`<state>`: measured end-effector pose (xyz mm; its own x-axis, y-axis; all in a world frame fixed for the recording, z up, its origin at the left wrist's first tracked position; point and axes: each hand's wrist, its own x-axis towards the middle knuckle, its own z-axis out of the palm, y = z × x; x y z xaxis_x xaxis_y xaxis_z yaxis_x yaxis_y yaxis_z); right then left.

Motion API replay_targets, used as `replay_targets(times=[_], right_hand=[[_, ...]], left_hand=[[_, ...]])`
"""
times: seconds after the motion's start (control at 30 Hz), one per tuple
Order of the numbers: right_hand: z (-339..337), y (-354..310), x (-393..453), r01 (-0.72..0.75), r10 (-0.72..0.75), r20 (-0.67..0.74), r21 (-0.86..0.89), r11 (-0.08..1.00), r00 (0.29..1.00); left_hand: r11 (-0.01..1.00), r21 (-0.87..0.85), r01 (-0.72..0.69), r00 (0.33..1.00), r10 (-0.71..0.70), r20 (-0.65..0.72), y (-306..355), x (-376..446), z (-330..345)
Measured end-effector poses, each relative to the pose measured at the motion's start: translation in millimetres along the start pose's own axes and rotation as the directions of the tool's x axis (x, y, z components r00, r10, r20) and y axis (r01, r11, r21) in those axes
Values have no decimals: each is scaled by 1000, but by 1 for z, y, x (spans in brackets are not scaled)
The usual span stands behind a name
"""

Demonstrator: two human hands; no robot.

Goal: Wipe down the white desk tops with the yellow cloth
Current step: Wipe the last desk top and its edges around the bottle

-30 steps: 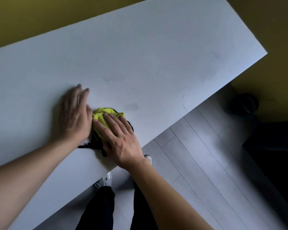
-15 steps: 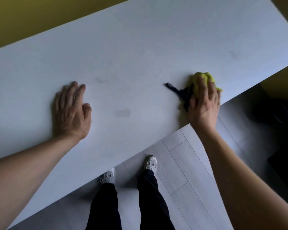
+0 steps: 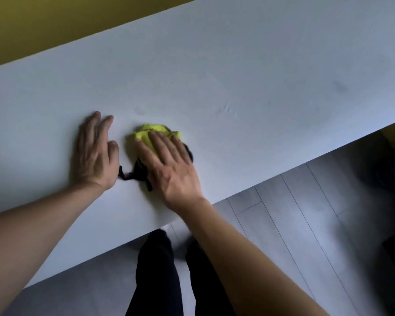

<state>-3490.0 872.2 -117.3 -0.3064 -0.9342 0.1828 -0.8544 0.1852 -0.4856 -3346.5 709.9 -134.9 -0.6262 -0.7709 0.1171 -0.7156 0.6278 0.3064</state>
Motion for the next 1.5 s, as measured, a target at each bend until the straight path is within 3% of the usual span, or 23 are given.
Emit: replay_targets(times=[0.13, 0.23, 0.37, 0.43, 0.53, 0.6, 0.67, 0.73, 0.93, 1.07, 1.13, 1.23, 1.37, 1.43, 1.5], right_hand=[[-30, 90, 11, -335, 326, -122, -66, 940, 937], [-66, 158, 20, -467, 437, -223, -107, 878, 872], [-68, 156, 34, -616, 571, -294, -82, 784, 766], [-42, 117, 45, -578, 558, -210, -42, 815, 803], [4, 42, 65, -250, 247, -98, -25, 968, 964], [21, 5, 75, -63, 62, -56, -5, 998, 996], [25, 2, 83, 21, -21, -36, -2, 1000, 999], [17, 28, 86, 10, -10, -57, -2, 1000, 998], [-53, 170, 108, -397, 364, -225, -120, 910, 904], [-58, 168, 128, -569, 530, -281, -77, 819, 800], [-34, 128, 131, -479, 457, -196, -81, 874, 868], [12, 51, 134, -220, 217, -76, -26, 975, 973], [39, 7, 147, 78, -78, -4, -29, 997, 997], [35, 32, 153, 96, -95, 13, -44, 994, 995], [18, 72, 160, -51, 52, -1, -87, 995, 999]], left_hand=[[999, -3, 33, 999, -33, 33, 3, -1, 0], [999, -2, 35, 999, -35, 31, 4, -1, -1], [1000, 7, 29, 999, -29, 29, 4, 0, 0], [999, 11, 36, 999, -36, 25, 5, -1, 1], [1000, 12, 7, 1000, -7, 3, 2, -1, 1], [1000, 8, -4, 1000, 4, 4, 1, -1, 0], [1000, 11, -4, 1000, 4, -2, 0, -1, 0], [1000, 16, -8, 1000, 8, -4, 1, 0, -1], [999, 35, 16, 1000, -16, 11, 7, -1, -2], [999, 44, 16, 1000, -16, 2, 10, 1, -2], [999, 43, 23, 1000, -23, 4, 12, -1, -3], [994, 95, 49, 999, -47, -23, 12, -2, -3], [983, 150, 107, 993, -97, -73, 10, -2, -1], [979, 180, 90, 995, -82, -53, 8, 0, -1], [978, 189, 90, 996, -85, -35, 9, -2, -2]])
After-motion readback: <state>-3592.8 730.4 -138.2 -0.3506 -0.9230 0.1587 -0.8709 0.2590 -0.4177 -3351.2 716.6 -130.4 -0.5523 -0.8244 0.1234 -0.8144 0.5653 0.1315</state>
